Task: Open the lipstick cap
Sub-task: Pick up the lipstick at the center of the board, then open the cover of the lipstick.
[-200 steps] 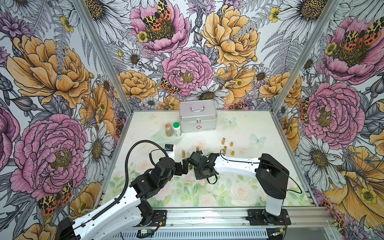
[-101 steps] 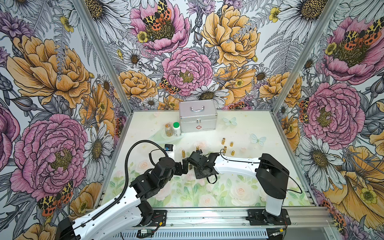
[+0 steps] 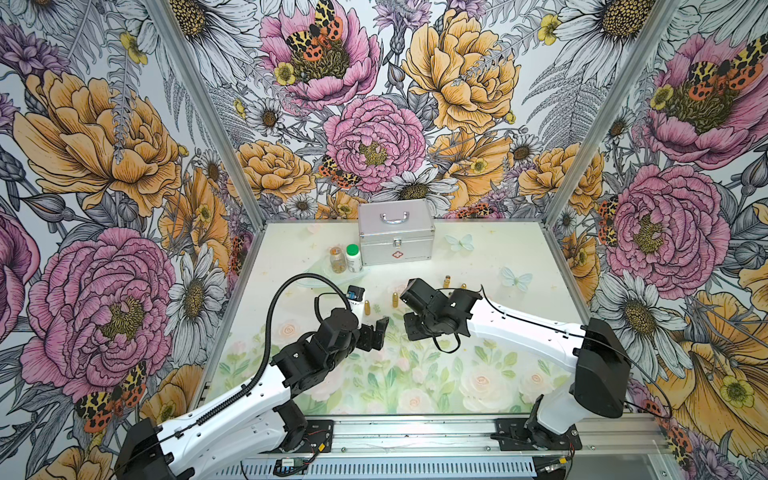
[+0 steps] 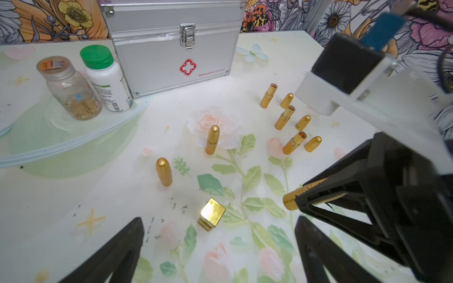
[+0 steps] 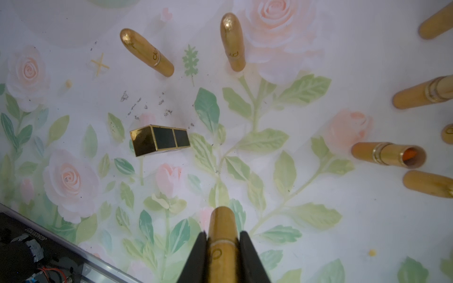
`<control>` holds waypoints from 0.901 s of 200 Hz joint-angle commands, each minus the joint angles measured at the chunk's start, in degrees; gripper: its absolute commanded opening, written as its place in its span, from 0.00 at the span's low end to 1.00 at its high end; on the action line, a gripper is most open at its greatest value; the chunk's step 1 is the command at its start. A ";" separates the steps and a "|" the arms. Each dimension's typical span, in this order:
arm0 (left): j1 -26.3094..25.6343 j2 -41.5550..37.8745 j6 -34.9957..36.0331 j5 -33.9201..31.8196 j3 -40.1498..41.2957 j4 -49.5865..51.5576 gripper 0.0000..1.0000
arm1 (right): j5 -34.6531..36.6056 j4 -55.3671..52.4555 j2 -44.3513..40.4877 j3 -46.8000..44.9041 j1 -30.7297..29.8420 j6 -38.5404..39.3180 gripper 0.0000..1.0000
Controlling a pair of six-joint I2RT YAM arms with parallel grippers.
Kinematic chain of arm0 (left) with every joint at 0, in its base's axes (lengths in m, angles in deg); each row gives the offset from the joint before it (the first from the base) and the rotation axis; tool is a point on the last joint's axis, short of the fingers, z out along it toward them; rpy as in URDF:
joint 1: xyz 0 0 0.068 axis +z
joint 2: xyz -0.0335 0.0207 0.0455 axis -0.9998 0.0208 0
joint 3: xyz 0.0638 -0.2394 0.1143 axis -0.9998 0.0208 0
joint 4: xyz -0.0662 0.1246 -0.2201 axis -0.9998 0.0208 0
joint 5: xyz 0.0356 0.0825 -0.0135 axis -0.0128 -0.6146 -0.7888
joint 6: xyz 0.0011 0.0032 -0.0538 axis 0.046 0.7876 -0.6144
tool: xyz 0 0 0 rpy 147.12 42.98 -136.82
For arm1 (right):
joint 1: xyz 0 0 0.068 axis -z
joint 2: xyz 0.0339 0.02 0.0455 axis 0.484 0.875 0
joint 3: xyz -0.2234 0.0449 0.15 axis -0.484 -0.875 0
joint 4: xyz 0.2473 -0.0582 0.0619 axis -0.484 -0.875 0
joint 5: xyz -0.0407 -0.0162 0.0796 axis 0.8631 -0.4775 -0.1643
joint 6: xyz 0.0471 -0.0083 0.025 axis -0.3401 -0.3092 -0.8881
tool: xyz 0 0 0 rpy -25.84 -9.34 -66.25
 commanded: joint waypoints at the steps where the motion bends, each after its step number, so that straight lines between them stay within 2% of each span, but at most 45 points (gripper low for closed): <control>1: -2.13 1.04 7.29 7.14 0.61 -9.38 0.94 | -5.57 -4.46 -3.42 1.34 2.57 4.83 0.21; 34: -4.42 4.44 12.60 11.98 1.35 -15.22 0.89 | -10.15 -9.96 -5.48 5.06 5.75 9.11 0.21; 47: -4.55 5.79 13.52 14.20 1.35 -16.63 0.82 | -12.26 -11.19 -6.43 5.71 6.37 10.10 0.22; 60: -4.60 6.64 14.48 16.31 1.73 -18.16 0.75 | -14.94 -11.99 -7.33 5.94 9.44 10.67 0.22; 85: -4.69 7.69 15.90 19.97 2.08 -20.35 0.69 | -19.36 -13.15 -8.60 6.78 12.08 11.46 0.22; 101: -4.69 9.18 16.40 21.17 1.45 -20.82 0.58 | -21.98 -13.55 -9.22 7.20 13.23 11.67 0.22; 127: -4.85 12.23 17.08 22.84 -0.21 -21.89 0.50 | -26.44 -13.59 -9.86 7.46 14.93 11.23 0.22; 180: -4.95 16.66 17.76 24.31 -2.28 -25.86 0.41 | -30.68 -13.40 -9.64 7.66 15.34 10.80 0.22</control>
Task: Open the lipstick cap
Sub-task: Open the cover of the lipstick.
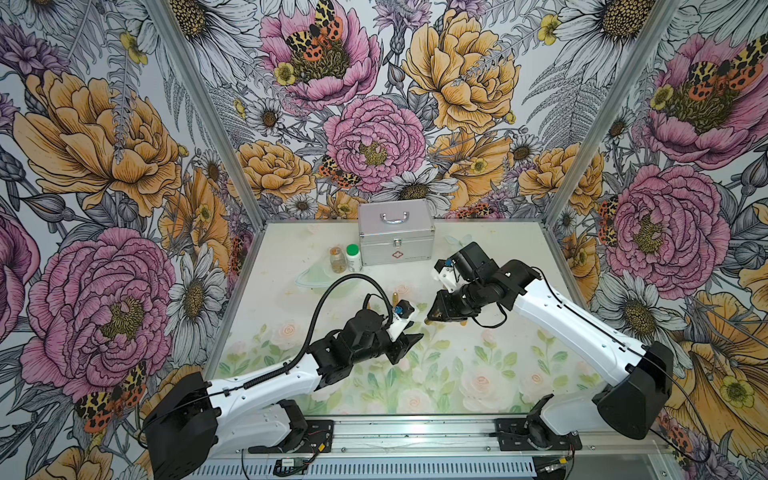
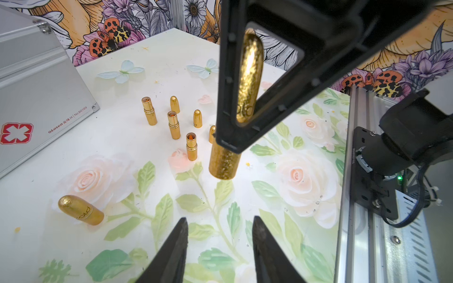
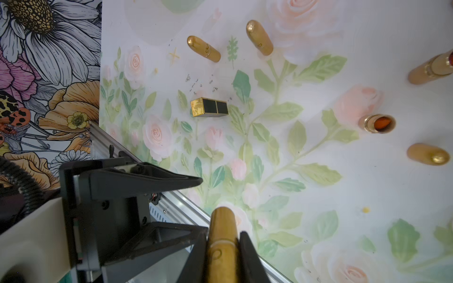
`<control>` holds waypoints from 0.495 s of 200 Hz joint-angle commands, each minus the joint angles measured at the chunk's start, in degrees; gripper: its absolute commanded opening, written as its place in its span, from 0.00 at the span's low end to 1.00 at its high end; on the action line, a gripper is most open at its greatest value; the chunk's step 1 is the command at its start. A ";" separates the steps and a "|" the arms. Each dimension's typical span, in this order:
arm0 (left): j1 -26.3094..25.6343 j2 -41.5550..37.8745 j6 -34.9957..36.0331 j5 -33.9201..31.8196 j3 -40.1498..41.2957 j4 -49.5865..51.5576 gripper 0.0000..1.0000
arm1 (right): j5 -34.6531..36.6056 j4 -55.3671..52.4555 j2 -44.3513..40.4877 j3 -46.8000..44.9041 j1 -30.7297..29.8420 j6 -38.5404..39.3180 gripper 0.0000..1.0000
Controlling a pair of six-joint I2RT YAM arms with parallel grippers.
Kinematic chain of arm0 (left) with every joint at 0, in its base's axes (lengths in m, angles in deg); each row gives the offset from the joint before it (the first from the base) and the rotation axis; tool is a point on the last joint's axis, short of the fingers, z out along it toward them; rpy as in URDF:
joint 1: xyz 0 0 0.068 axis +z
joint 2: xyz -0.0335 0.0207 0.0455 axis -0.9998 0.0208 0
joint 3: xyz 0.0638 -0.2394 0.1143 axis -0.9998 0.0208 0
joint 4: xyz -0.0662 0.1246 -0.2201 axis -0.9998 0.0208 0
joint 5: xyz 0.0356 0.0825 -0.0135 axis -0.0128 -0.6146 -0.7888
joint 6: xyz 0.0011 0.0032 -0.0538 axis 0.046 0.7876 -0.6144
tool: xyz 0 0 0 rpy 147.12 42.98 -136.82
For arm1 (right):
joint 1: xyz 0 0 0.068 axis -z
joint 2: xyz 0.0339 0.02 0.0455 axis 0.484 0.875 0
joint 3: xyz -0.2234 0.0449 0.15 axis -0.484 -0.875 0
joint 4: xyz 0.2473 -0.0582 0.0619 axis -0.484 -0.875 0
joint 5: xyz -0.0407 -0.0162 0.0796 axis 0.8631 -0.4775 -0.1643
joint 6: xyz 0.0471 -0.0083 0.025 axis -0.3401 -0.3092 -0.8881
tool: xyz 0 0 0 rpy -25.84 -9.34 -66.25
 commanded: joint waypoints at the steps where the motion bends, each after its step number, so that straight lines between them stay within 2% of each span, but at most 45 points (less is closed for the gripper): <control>1: -0.38 1.33 1.15 2.66 -2.81 -4.22 0.40 | -3.75 -0.25 -0.79 1.98 0.30 0.65 0.22; 14: -0.34 2.23 1.20 3.16 -3.23 -5.23 0.36 | -4.26 -0.18 -0.63 1.97 0.30 0.69 0.22; 72: -0.42 4.65 1.12 4.38 -4.60 -6.66 0.34 | -5.62 0.61 -0.41 1.64 0.30 0.34 0.22; 99: -0.43 5.07 1.04 4.48 -4.99 -7.17 0.25 | -5.76 0.97 -0.24 1.58 0.30 0.37 0.22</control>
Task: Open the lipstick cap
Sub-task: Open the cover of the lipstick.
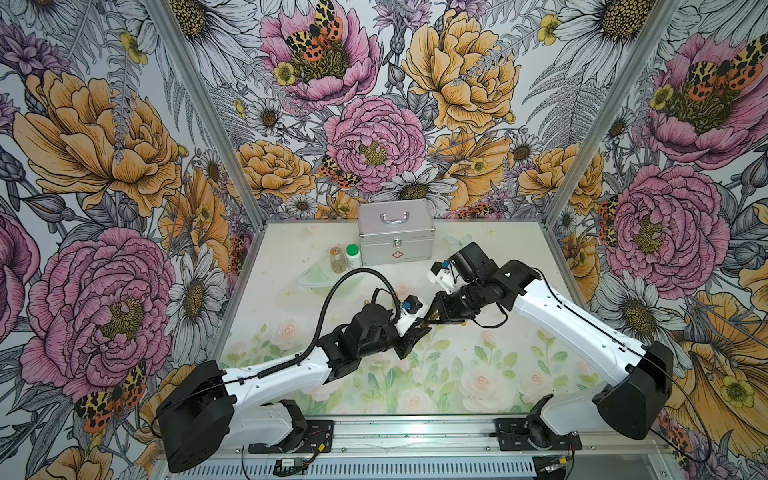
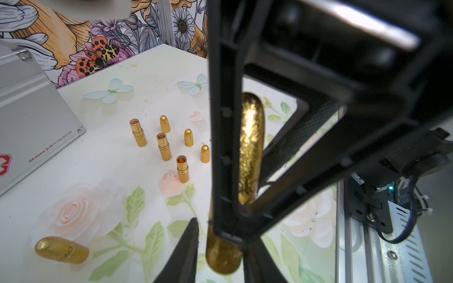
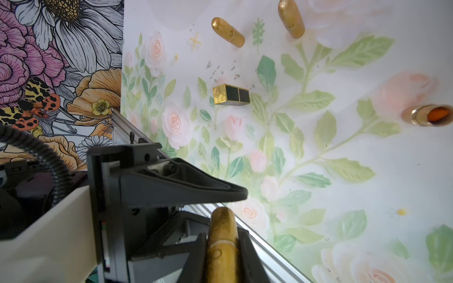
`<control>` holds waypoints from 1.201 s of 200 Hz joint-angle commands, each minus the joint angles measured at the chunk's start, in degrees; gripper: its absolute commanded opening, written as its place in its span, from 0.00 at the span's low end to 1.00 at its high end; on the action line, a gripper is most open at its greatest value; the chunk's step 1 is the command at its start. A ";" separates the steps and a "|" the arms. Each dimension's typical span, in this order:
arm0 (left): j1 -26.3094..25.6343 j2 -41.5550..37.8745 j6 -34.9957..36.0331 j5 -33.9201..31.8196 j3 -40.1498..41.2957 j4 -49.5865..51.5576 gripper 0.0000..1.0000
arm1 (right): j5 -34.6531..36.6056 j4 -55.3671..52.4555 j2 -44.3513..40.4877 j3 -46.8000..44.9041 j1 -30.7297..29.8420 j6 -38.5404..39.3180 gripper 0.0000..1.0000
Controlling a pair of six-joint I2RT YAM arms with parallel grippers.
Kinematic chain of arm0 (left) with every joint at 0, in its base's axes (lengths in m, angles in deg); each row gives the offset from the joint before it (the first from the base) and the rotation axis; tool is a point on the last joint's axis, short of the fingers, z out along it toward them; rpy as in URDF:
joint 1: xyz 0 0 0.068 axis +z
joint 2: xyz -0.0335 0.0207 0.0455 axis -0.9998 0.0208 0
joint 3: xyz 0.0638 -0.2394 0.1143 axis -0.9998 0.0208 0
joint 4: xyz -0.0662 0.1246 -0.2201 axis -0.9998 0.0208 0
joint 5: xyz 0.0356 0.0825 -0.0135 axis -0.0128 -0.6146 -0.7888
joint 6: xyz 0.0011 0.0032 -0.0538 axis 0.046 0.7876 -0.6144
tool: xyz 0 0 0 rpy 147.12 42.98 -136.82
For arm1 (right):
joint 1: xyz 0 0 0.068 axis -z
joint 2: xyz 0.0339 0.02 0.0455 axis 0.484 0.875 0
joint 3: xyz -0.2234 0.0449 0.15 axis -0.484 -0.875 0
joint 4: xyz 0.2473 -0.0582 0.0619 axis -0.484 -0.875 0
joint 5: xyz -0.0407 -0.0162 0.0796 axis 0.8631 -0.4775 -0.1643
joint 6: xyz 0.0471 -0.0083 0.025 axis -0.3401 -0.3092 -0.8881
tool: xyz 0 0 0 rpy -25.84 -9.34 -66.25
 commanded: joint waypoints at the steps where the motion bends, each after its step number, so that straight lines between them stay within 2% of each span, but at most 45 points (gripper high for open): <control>1: -0.43 0.29 0.43 1.72 -2.04 -2.64 0.24 | -1.09 0.88 -0.28 1.60 0.30 0.39 0.22; 49: -0.43 -0.20 -0.52 0.38 -1.30 -2.79 0.05 | -0.11 1.45 -0.67 1.50 0.30 0.34 0.25; 72: -0.42 -0.79 -1.26 -0.70 -0.50 -2.86 0.00 | 0.65 1.72 -1.32 1.88 0.30 0.31 0.27; 98: -0.43 -1.84 -1.59 -1.63 0.17 -1.56 0.00 | 3.70 1.72 -2.64 2.47 0.30 0.45 0.37; 128: -0.43 -2.73 -1.54 -2.12 0.40 -0.16 0.00 | 6.89 1.78 -3.75 2.48 0.30 0.53 0.41; 181: -0.42 -2.27 -1.21 -1.92 -0.44 1.09 0.00 | 4.13 3.61 -3.49 2.47 0.30 0.20 0.39; 240: -0.42 -1.88 -1.10 -2.22 -0.84 1.97 0.00 | 4.79 4.51 -3.51 1.04 0.21 0.50 0.30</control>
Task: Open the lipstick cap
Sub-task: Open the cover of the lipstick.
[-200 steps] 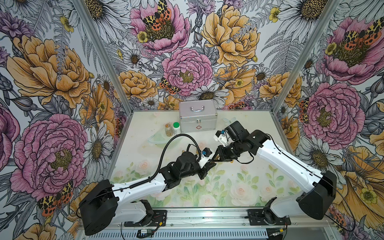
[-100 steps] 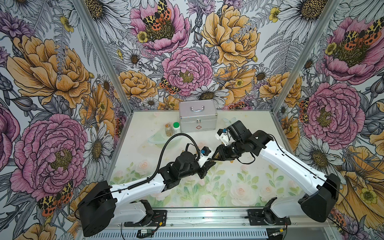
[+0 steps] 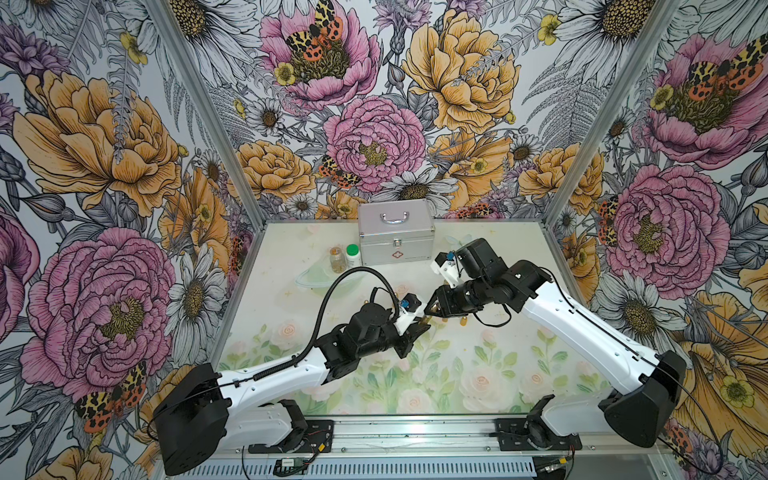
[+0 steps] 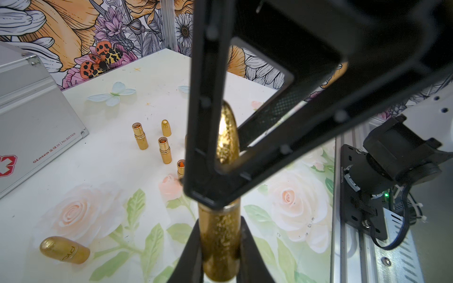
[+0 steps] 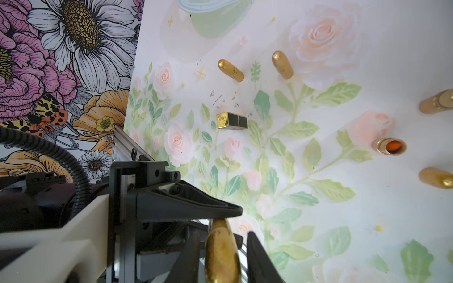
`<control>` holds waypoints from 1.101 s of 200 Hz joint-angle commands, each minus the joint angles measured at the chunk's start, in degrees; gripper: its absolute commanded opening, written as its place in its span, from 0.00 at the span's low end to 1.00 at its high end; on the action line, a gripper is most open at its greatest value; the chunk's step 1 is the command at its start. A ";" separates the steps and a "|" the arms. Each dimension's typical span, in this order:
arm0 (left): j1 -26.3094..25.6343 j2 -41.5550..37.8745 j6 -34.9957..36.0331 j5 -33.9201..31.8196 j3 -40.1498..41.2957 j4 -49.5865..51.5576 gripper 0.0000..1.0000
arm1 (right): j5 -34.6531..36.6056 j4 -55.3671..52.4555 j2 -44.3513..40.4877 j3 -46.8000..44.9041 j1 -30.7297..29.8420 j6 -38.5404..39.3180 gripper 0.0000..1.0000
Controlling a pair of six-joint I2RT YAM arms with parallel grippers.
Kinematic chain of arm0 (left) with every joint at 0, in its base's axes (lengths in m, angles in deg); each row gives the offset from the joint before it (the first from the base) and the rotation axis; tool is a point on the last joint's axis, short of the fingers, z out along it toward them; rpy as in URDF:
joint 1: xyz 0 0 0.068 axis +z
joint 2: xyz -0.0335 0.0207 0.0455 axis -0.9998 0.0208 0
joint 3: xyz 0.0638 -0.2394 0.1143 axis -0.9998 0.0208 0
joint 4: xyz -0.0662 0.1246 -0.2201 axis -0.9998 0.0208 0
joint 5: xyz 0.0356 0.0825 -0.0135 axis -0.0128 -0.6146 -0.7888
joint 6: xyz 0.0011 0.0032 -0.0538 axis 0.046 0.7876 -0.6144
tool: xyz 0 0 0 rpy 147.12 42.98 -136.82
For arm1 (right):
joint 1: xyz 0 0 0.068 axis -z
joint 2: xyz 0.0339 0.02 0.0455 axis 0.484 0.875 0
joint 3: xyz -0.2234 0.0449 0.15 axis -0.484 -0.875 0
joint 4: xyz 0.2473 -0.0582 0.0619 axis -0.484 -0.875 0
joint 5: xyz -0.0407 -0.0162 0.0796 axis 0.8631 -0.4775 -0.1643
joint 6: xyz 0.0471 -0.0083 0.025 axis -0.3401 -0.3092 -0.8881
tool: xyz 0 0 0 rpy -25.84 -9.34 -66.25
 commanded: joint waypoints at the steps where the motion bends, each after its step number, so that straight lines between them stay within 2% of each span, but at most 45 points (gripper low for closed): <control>1: -0.25 -0.37 0.03 -1.24 -0.62 0.83 0.00 | 0.77 1.74 -0.90 -0.02 0.04 0.46 0.30; 91: -0.26 -0.93 -0.75 -4.75 -0.26 1.48 0.00 | 2.22 1.93 -1.04 -1.05 -0.02 0.89 0.22; 131: -0.56 -1.74 -1.64 -7.19 0.34 3.04 0.00 | 3.94 1.84 -1.84 0.17 0.07 1.02 0.21; 176: -2.32 -2.68 -2.55 -13.57 0.91 7.38 0.00 | 4.45 1.81 -2.55 1.24 0.68 -0.49 0.20; 220: -2.48 -5.03 -3.82 -15.34 3.45 7.49 0.00 | 4.01 1.84 -3.62 2.80 1.61 -2.91 0.20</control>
